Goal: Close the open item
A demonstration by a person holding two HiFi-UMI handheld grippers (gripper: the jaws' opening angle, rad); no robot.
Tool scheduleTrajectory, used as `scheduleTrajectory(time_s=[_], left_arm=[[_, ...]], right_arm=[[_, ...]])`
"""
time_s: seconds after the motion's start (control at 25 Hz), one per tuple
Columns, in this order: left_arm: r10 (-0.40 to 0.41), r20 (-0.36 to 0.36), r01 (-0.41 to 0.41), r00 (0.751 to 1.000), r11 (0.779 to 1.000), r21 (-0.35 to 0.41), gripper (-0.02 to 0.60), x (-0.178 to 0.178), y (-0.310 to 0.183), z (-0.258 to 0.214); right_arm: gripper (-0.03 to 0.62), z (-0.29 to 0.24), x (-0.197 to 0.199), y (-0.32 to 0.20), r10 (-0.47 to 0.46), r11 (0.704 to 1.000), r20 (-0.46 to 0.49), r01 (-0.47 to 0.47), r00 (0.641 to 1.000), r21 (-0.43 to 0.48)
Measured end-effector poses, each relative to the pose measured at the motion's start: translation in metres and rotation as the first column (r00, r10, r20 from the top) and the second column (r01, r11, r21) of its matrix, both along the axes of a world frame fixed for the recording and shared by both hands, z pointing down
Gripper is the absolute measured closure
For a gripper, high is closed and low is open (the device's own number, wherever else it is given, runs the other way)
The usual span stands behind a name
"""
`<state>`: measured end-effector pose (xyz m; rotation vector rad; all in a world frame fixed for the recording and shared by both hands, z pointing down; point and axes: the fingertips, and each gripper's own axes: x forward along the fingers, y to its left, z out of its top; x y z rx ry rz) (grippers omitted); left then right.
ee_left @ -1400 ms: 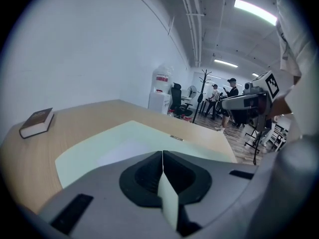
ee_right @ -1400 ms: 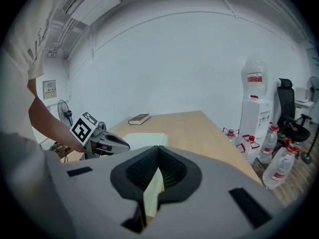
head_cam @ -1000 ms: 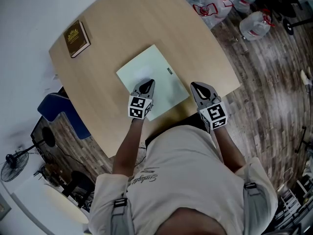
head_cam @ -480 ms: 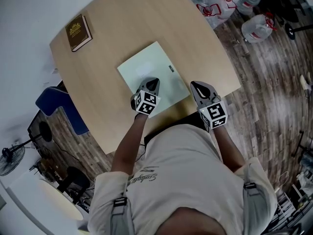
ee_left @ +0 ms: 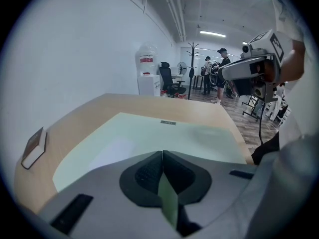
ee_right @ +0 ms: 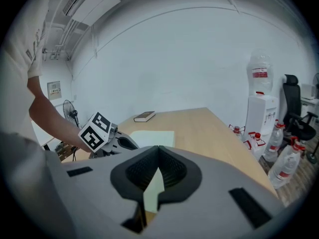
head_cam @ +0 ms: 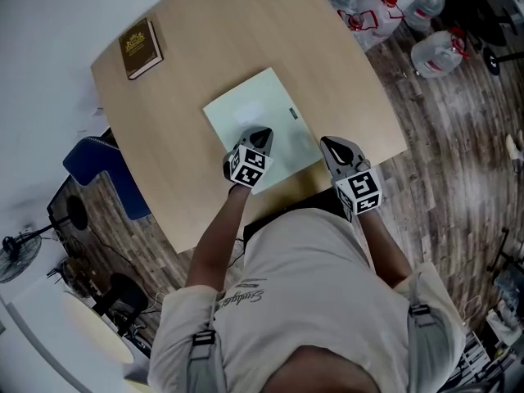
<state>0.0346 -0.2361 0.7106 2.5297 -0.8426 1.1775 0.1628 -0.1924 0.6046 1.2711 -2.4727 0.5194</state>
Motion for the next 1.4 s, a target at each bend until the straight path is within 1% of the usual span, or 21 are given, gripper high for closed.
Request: scheduleTrajectory(time_s=[0.16,0.24,0.36,0.52,0.6,0.68,0.8,0.92,1.04,1.12,1.28,1.4], left_arm=[[-0.007,-0.035,0.007,0.999,1.000,0.002,0.566,0.001,0.000,-0.010],[-0.001,-0.052,0.003,0.999,0.999,0.042,0.566,0.002,-0.001,-0.022],[0.047,-0.037,-0.043,0.998,0.993,0.108,0.566,0.002,0.003,-0.038],[0.064,-0.058,-0.056,0.996,0.990,0.126,0.566,-0.003,0.019,-0.055],[0.045,-0.085,-0.034,0.995,0.991,0.129,0.566,-0.012,0.023,-0.064],[0.004,-0.131,0.012,0.991,0.992,0.127,0.567,-0.025,0.026,-0.073],[-0.079,-0.215,0.106,0.973,0.987,0.117,0.567,-0.049,0.032,-0.089],[-0.165,-0.303,0.211,0.939,0.969,0.126,0.566,-0.072,0.032,-0.116],[-0.226,-0.359,0.298,0.906,0.941,0.158,0.566,-0.099,0.035,-0.144],[-0.246,-0.373,0.335,0.895,0.921,0.196,0.566,-0.116,0.037,-0.163],[-0.269,-0.399,0.390,0.877,0.882,0.263,0.566,-0.143,0.038,-0.198],[-0.285,-0.447,0.439,0.848,0.850,0.290,0.567,-0.161,0.036,-0.225]], right_arm=[[0.605,-0.001,-0.007,-0.001,-0.026,1.000,0.002,0.026,1.000,0.001],[0.605,0.000,-0.013,-0.003,-0.041,0.999,0.002,0.041,0.999,-0.002],[0.605,0.000,-0.022,-0.005,-0.064,0.998,-0.002,0.064,0.998,-0.002],[0.605,0.001,-0.032,-0.003,-0.079,0.997,-0.006,0.079,0.997,-0.011],[0.605,0.000,-0.040,-0.004,-0.088,0.996,-0.005,0.088,0.996,-0.007],[0.605,-0.003,-0.052,-0.005,-0.102,0.995,-0.004,0.102,0.995,0.005],[0.605,-0.011,-0.072,-0.002,-0.139,0.990,-0.002,0.139,0.990,0.021],[0.605,-0.021,-0.092,-0.001,-0.182,0.982,-0.006,0.182,0.983,0.043],[0.605,-0.041,-0.115,0.000,-0.222,0.972,0.001,0.221,0.975,0.080],[0.605,-0.058,-0.132,-0.002,-0.255,0.960,0.002,0.253,0.967,0.117],[0.605,-0.099,-0.163,-0.008,-0.320,0.928,-0.012,0.316,0.947,0.199],[0.605,-0.128,-0.184,-0.015,-0.349,0.902,-0.018,0.341,0.937,0.265]])
